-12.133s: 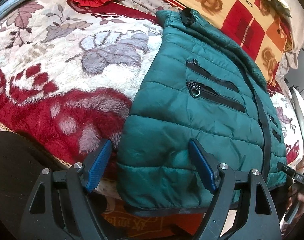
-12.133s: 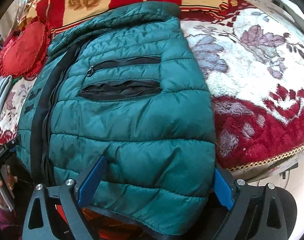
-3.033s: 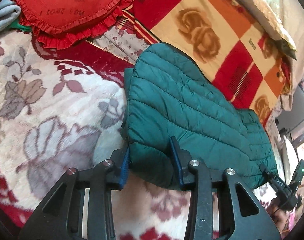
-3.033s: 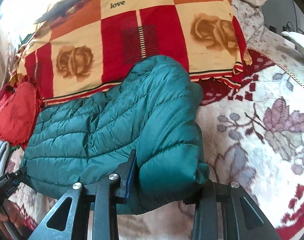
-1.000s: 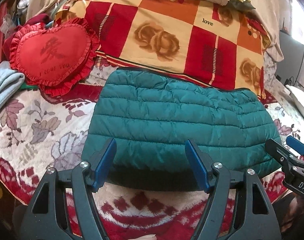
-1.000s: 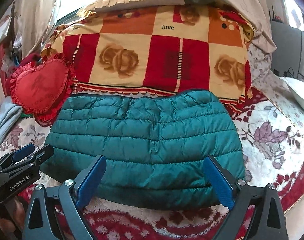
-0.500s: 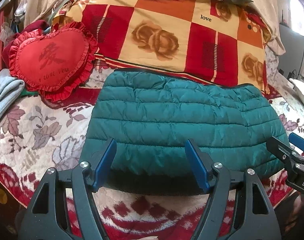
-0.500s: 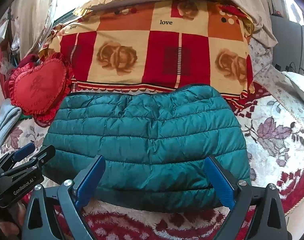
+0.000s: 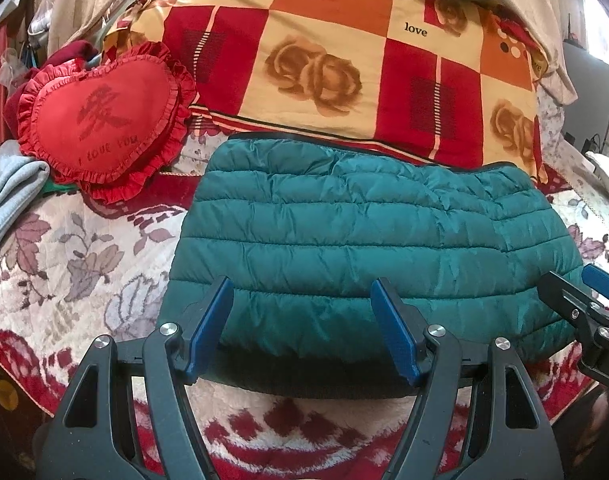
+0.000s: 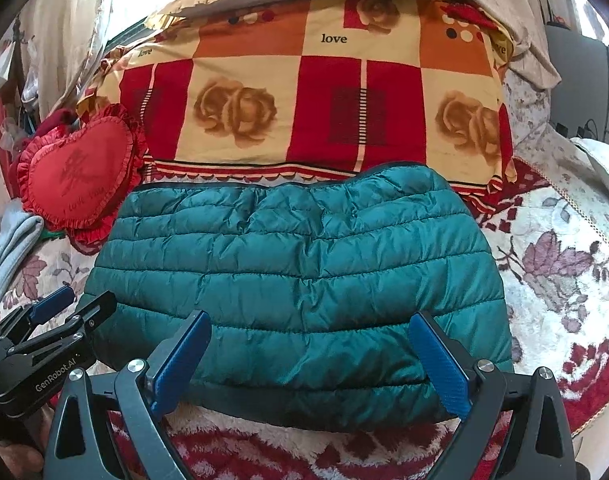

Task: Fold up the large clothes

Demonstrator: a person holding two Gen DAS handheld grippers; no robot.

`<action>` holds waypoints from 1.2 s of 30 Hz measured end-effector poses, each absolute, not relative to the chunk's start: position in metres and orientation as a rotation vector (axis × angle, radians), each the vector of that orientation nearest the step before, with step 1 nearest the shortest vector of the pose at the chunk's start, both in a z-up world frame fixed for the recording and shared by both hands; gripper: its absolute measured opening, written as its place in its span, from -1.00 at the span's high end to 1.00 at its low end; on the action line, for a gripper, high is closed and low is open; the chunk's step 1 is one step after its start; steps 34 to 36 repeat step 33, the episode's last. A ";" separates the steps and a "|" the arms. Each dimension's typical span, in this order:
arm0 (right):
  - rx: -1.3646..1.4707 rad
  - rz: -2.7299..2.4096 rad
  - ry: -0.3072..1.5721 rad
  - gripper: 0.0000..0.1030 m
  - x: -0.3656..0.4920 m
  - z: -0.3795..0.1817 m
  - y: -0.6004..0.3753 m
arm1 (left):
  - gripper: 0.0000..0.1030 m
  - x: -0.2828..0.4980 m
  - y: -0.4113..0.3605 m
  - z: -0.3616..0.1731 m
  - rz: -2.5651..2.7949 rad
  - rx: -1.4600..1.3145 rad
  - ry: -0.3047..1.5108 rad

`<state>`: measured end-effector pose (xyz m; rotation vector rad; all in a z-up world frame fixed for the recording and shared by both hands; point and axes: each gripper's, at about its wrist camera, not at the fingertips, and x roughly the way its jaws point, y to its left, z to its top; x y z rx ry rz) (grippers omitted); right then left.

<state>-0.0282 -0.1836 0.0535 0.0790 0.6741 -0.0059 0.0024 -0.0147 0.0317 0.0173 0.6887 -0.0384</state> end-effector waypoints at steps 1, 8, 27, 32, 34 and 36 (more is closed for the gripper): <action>0.080 -0.005 0.677 -0.91 -0.027 0.053 -0.184 | -0.39 0.003 -0.015 0.031 -0.038 0.017 0.689; 0.085 -0.005 0.687 -0.91 -0.025 0.050 -0.185 | -0.39 0.005 -0.014 0.029 -0.036 0.018 0.696; 0.081 0.001 0.700 -0.91 -0.021 0.046 -0.184 | -0.39 0.008 -0.017 0.026 -0.028 0.030 0.699; 0.085 0.001 0.702 -0.91 -0.019 0.046 -0.186 | -0.39 0.008 -0.012 0.026 -0.032 0.031 0.690; 0.082 0.000 0.702 -0.91 -0.019 0.046 -0.186 | -0.39 0.009 -0.010 0.025 -0.033 0.023 0.696; 0.082 0.000 0.702 -0.91 -0.019 0.046 -0.186 | -0.39 0.009 -0.010 0.025 -0.033 0.023 0.696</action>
